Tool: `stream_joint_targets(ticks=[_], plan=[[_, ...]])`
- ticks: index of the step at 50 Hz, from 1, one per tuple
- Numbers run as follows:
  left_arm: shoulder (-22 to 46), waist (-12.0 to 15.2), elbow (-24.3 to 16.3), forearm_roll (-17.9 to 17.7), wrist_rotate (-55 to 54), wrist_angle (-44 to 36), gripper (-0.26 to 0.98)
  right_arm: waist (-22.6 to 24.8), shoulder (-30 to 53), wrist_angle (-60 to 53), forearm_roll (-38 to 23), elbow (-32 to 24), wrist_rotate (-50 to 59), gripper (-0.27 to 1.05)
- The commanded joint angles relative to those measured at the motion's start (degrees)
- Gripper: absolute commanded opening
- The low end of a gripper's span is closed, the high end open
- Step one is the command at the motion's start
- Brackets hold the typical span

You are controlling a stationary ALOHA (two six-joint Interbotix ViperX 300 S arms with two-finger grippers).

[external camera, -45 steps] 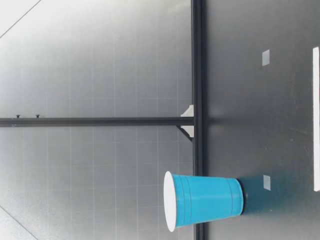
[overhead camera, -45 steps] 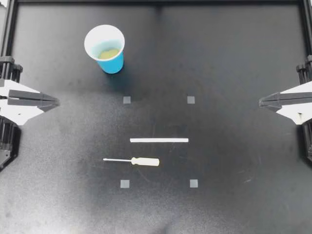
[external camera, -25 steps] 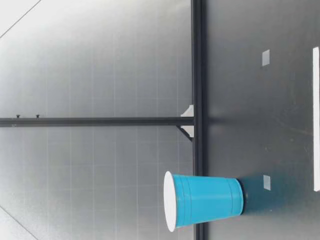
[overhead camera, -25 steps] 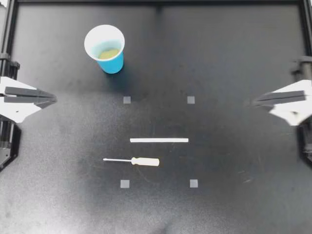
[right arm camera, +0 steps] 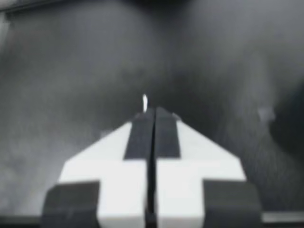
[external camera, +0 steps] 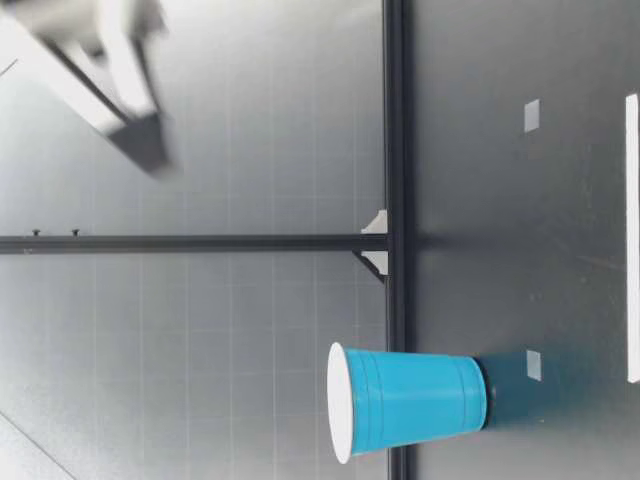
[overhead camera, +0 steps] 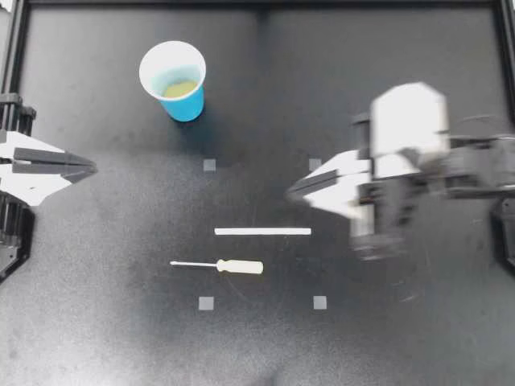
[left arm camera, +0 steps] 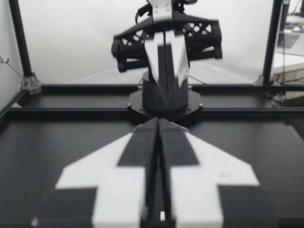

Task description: Pick up the screwdriver with the right arm, hand it over to the left arm then place it into the cup.

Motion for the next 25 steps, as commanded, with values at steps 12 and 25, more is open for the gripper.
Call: stream_joint_targets(ticks=[12, 25], plan=[[0.18, 0.18, -0.35, -0.09, 0.53, -0.53, 0.1, 0.88, 15.38, 16.61, -0.18, -16.79, -0.53, 0.46], [0.0, 0.18, 0.53, -0.09, 0.44, -0.53, 0.1, 2.9, 26.81, 27.77, -0.53, -27.6, -4.22, 0.61]])
